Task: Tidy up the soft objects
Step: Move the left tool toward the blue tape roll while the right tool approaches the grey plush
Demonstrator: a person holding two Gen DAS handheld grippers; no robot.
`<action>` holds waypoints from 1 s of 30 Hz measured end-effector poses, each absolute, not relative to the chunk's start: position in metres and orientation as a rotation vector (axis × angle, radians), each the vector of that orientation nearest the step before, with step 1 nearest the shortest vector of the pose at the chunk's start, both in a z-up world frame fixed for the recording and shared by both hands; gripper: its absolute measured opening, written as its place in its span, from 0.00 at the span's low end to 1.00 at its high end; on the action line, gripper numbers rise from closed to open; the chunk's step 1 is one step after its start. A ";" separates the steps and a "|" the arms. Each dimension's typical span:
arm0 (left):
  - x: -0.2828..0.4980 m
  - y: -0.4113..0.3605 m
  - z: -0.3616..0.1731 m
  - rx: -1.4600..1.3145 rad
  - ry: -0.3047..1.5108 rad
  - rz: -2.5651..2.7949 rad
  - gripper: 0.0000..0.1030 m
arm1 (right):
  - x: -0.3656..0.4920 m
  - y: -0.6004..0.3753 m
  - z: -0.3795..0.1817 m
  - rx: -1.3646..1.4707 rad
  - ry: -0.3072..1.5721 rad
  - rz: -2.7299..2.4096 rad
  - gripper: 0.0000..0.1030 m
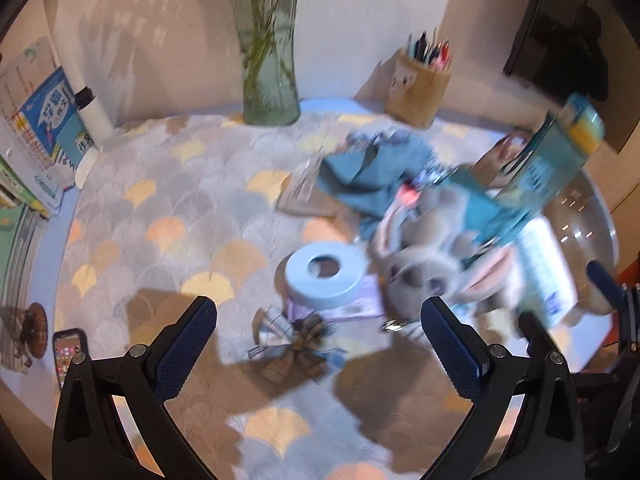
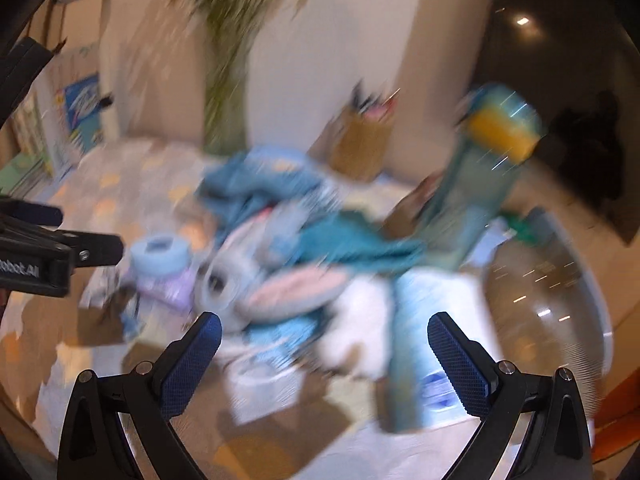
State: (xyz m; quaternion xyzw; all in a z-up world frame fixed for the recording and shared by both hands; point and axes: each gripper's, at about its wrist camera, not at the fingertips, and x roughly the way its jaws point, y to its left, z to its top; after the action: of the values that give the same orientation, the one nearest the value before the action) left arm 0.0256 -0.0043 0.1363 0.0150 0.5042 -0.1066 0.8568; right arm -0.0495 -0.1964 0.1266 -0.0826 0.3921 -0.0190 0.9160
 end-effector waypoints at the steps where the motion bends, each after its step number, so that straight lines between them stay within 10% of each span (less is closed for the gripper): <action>1: 0.027 -0.005 0.147 0.023 1.061 -0.240 0.99 | -0.044 -0.200 0.139 -0.142 0.862 0.000 1.00; 8: 0.023 -0.019 0.180 0.110 1.076 -0.266 0.99 | -0.025 -0.217 0.164 0.029 1.132 0.018 1.00; 30: 0.001 -0.024 0.161 0.066 1.147 -0.310 0.96 | -0.036 -0.209 0.184 -0.045 1.072 -0.062 1.00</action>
State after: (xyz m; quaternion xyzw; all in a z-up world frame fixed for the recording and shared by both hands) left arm 0.0015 -0.0243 0.1605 0.0310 0.5404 -0.1460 0.8281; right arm -0.0362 -0.2092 0.1839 -0.0213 0.5104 -0.0296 0.8591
